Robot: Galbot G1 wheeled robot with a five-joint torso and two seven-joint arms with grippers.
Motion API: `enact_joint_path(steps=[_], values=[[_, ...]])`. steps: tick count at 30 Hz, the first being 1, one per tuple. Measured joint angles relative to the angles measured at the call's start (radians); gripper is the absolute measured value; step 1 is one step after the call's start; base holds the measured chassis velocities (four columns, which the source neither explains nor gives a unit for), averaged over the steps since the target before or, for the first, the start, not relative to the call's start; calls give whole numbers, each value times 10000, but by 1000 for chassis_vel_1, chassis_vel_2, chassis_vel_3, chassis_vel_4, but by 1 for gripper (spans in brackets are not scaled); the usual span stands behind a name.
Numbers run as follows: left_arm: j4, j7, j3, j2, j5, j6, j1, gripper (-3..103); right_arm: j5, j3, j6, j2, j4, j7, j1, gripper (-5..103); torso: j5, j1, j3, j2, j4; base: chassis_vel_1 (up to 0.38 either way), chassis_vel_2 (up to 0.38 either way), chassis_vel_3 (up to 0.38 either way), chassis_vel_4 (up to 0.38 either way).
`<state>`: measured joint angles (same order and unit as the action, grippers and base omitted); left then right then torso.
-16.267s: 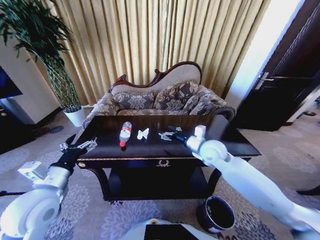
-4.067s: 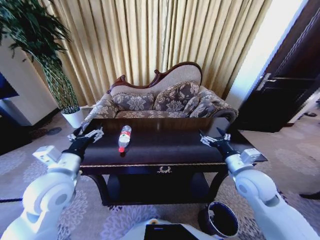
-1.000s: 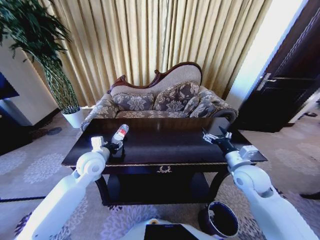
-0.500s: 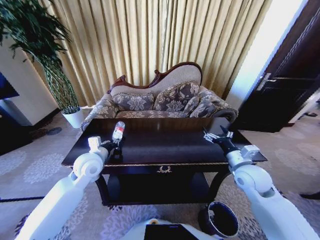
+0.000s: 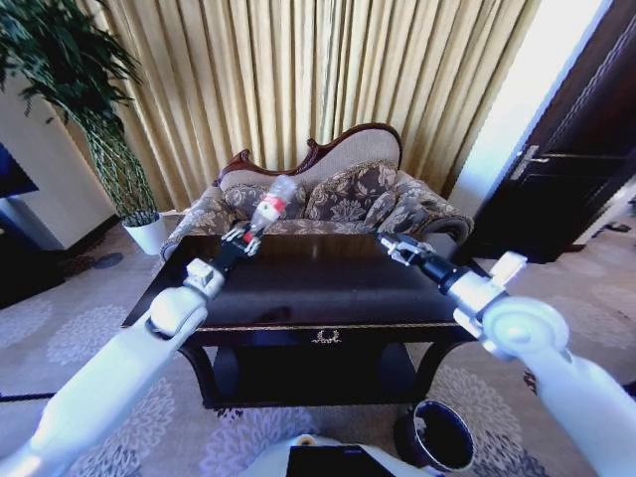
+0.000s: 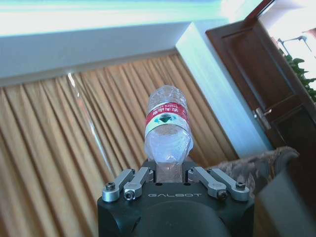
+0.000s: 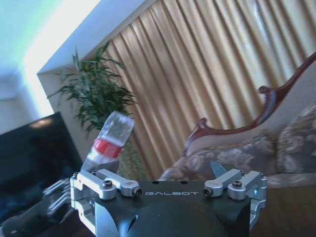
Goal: Move to the front of the table and place the trash on the table into the trash bin.
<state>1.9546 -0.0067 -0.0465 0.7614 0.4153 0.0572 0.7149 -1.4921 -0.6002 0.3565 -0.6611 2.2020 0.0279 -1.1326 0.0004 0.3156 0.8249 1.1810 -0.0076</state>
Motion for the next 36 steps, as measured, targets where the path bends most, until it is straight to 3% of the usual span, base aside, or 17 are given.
enact_joint_path(steps=[2, 5, 8, 16, 26, 36], values=[[-264, -54, 761, 209, 111, 2, -946, 25, -121, 1005, 74, -58, -504, -18, 1340, 100, -8, 1, 1, 0, 3, 0, 0, 0, 0], [-328, -104, 1135, 317, 251, 12, -1399, 25, -158, 1568, 95, -180, -762, -18, 2046, 100, 0, 1, 1, -1, 3, 0, 0, 0, 0], [-345, -223, 2241, 526, 674, 171, -2267, 25, -167, 2899, 110, -609, -1252, 12, 3548, 100, -1, 1, 2, -1, 3, 0, 0, 0, 0], [-455, -523, 3754, 887, 953, 380, -3211, 25, 57, 4186, 111, -1032, -1716, 84, 5050, 100, -8, 1, 2, -1, 4, 0, 0, 0, 0], [-374, -759, 4465, 1136, 1212, 696, -3844, 25, 209, 4335, 111, -952, -2062, 97, 5529, 100, -4, 1, 0, 0, 1, 0, 0, 0, 0], [91, -741, 4013, 589, 1284, 777, -3369, 24, 406, 3821, 110, -849, -2072, 52, 4816, 100, -5, 0, -1, 1, 2, 0, 0, 0, 0]])
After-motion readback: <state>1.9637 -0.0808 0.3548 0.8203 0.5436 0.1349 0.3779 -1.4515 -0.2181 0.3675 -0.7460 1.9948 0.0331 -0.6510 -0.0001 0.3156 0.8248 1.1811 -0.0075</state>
